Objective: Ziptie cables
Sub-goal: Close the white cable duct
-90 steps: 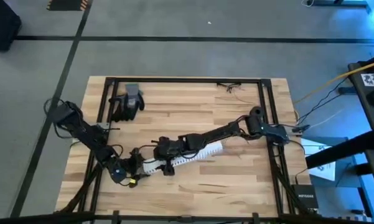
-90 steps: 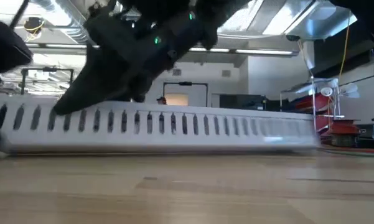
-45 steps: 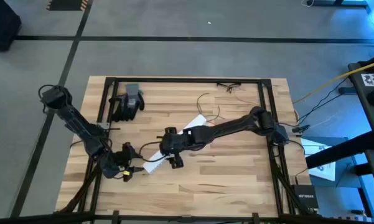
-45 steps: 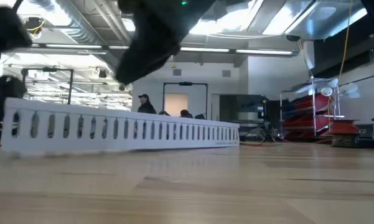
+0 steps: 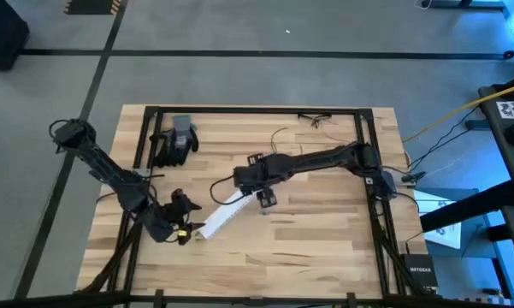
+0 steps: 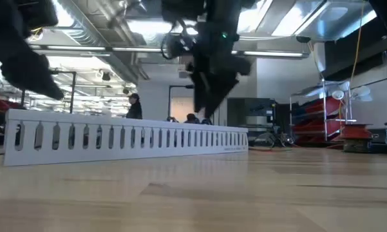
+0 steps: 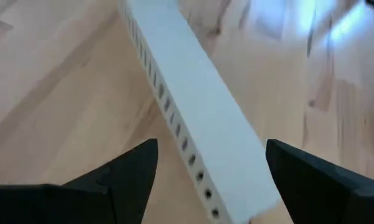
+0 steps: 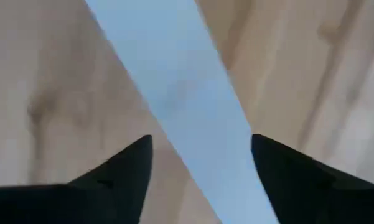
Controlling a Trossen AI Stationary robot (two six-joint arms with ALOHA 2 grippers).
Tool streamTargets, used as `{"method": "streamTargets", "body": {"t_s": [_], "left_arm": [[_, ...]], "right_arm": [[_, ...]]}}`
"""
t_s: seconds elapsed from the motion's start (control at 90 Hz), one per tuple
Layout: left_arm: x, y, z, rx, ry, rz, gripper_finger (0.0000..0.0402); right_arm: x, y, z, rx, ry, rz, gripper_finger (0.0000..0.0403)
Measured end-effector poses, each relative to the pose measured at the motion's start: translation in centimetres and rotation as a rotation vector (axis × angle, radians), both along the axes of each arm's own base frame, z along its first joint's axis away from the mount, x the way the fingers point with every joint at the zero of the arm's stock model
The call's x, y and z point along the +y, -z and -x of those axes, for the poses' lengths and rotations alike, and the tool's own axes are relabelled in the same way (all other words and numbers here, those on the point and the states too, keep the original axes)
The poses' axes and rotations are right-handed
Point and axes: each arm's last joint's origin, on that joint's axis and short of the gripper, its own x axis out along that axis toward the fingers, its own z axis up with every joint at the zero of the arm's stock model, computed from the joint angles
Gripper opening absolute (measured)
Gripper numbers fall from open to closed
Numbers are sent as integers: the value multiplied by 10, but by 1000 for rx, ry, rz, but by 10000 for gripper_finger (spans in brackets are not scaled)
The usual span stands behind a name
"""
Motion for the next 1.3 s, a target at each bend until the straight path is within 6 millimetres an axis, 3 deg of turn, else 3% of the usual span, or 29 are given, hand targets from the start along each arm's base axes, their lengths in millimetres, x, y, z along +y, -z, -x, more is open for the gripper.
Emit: {"method": "streamTargets", "body": {"t_s": [0.1,0.2,0.389,0.556,0.711,0.889,1.3], "left_arm": [[7,4,-7,18,-61,32,292],[14,8,-15,68,-43,59,279],[9,10,-35,42,34,83,180],[4,20,-42,100,61,80,72],[2,24,-40,138,48,92,10],[3,26,-37,164,45,74,7],[13,29,-32,253,68,-60,2]], "right_arm": [[-2,-20,7,-34,-13,-12,178],[-13,-28,16,-76,-13,-55,118],[-54,-17,43,-130,66,-74,17],[-80,9,53,-193,104,-134,15],[-88,34,55,-251,109,-173,7],[-79,48,62,-217,150,-203,2],[-11,52,69,-127,221,-135,1]]}}
